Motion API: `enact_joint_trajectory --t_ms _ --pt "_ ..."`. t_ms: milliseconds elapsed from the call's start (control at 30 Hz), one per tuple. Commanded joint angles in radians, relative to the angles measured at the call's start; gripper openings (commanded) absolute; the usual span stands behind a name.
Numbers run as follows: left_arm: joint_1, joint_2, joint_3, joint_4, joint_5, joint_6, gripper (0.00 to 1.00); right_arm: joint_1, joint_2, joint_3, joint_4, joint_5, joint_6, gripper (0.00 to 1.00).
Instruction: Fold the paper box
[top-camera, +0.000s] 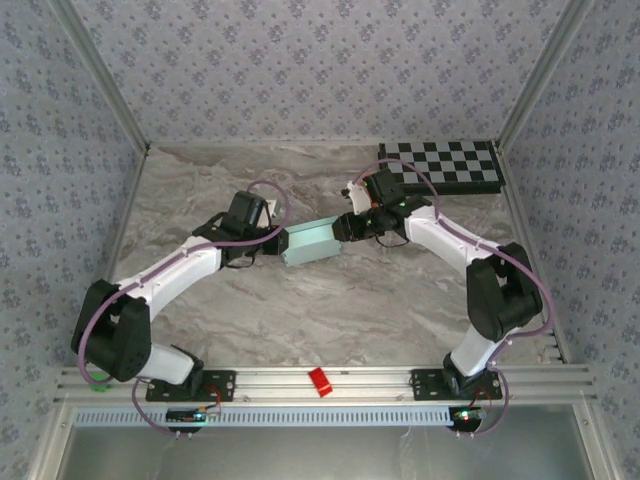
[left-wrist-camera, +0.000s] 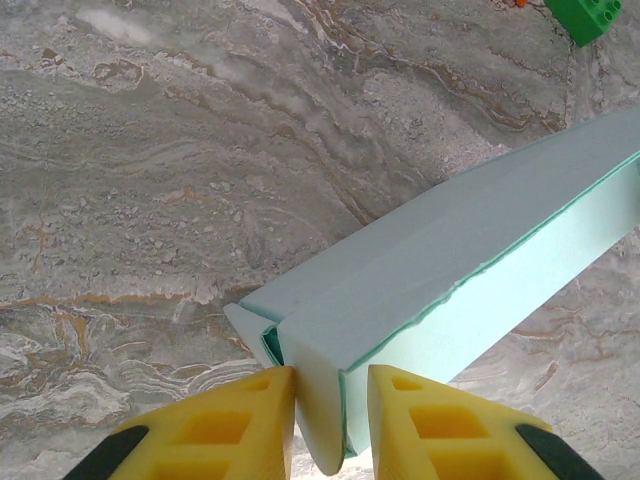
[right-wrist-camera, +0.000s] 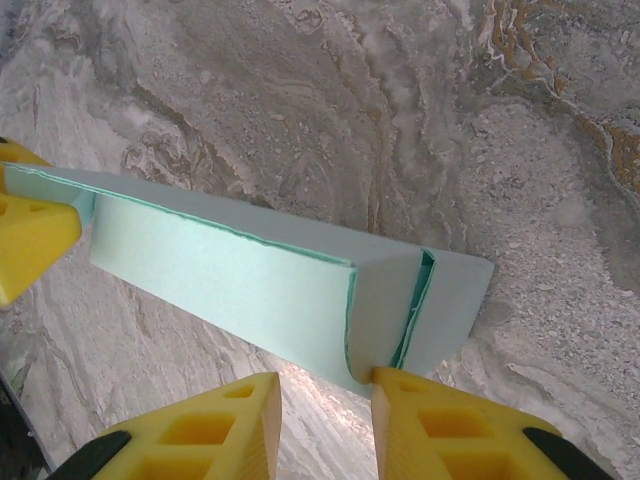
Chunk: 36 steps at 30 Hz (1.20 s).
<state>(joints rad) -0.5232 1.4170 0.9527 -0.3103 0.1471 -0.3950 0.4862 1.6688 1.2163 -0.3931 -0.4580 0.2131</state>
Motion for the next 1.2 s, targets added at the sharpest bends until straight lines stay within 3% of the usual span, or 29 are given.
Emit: enact_joint_trajectory --t_ms 0,467,1167 --pt "0.005 0.018 0.049 0.019 0.041 -0.014 0.25 0.012 0.016 0.031 -0.007 -0.041 -0.004 0.31" --pt "0.004 0.028 0.065 0.017 0.049 -0.016 0.19 0.012 0.020 0.020 -0.012 -0.035 -0.005 0.31" --pt "0.004 0.047 0.073 0.006 0.050 -0.023 0.18 0.015 0.028 0.015 -0.012 -0.030 -0.002 0.30"
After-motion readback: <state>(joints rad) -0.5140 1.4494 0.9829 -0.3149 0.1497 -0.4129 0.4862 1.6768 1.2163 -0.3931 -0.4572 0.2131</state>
